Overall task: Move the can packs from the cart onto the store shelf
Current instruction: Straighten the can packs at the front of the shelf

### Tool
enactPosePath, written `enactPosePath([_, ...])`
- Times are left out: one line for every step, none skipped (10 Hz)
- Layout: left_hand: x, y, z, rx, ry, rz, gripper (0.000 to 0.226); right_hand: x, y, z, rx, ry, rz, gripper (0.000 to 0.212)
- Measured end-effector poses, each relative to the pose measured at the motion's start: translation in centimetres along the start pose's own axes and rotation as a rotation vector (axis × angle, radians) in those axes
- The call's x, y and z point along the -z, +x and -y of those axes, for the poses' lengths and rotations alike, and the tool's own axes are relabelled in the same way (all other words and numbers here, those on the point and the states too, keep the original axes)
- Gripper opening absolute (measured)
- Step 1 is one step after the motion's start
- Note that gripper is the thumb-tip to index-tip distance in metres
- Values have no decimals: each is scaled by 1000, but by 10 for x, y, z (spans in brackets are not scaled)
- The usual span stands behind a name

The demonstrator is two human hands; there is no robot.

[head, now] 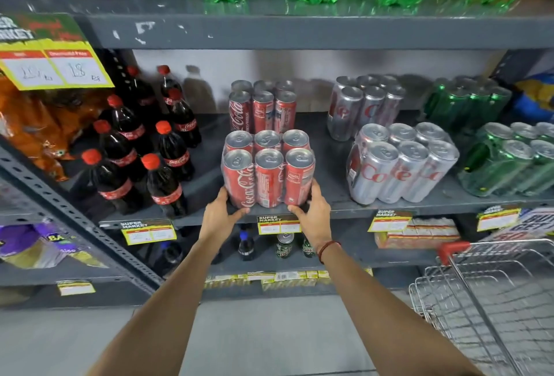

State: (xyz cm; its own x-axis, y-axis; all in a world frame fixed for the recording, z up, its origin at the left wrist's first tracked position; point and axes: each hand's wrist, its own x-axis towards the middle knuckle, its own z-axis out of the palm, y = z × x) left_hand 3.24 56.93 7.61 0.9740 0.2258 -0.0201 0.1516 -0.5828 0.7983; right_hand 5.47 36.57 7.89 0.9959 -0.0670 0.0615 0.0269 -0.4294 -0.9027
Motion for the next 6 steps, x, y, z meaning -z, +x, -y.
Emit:
enactPosePath([1, -3, -2, -10, 30, -18, 57, 1, 0, -2, -14, -5, 11, 77])
enactPosePath([0, -8, -4, 5, 30, -32, 57, 3, 0, -2, -30, -15, 24, 78])
enactPosePath([0, -10, -4, 11, 26, -41, 57, 3, 1, -3, -28, -23, 41, 78])
enactPosePath([3, -12, -10, 39, 53, -20, 58, 7, -1, 3, -43, -38, 61, 77])
enactPosePath([0, -17, -15, 59, 69, -31, 58, 11, -5, 5, -25, -51, 99, 70])
enactPosePath([-2, -30, -27, 82, 101, -156, 62, 25, -17, 13, 48, -134, 57, 63])
